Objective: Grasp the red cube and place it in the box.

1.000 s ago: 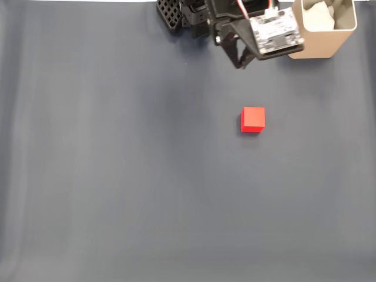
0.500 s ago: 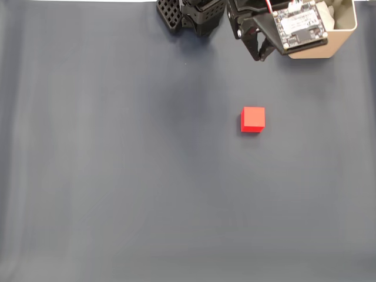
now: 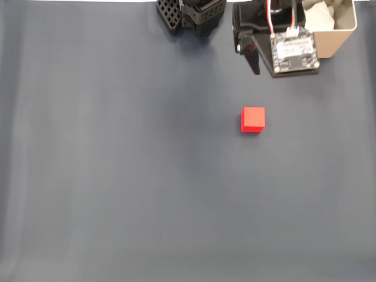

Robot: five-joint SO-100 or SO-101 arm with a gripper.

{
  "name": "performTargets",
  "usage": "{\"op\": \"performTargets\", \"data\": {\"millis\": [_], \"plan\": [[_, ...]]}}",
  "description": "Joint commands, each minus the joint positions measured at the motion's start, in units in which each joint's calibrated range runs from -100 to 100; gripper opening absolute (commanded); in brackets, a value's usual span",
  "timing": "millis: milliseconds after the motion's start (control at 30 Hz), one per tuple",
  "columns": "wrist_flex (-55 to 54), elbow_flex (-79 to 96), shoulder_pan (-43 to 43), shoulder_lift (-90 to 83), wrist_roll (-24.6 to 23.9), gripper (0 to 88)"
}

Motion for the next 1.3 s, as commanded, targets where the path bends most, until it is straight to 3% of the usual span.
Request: {"op": "performTargets", "data": {"millis": [0, 233, 533, 1267], "plan": [[-1.92, -2.44, 1.80, 0.61, 0.15, 18.7], [-5.61, -1.53, 5.42, 2.95, 1.22, 29.6], [-12.01, 1.75, 8.33, 5.29, 2.59, 36.6], [-27.85, 18.07, 12.23, 6.07, 5.32, 40.7]]}}
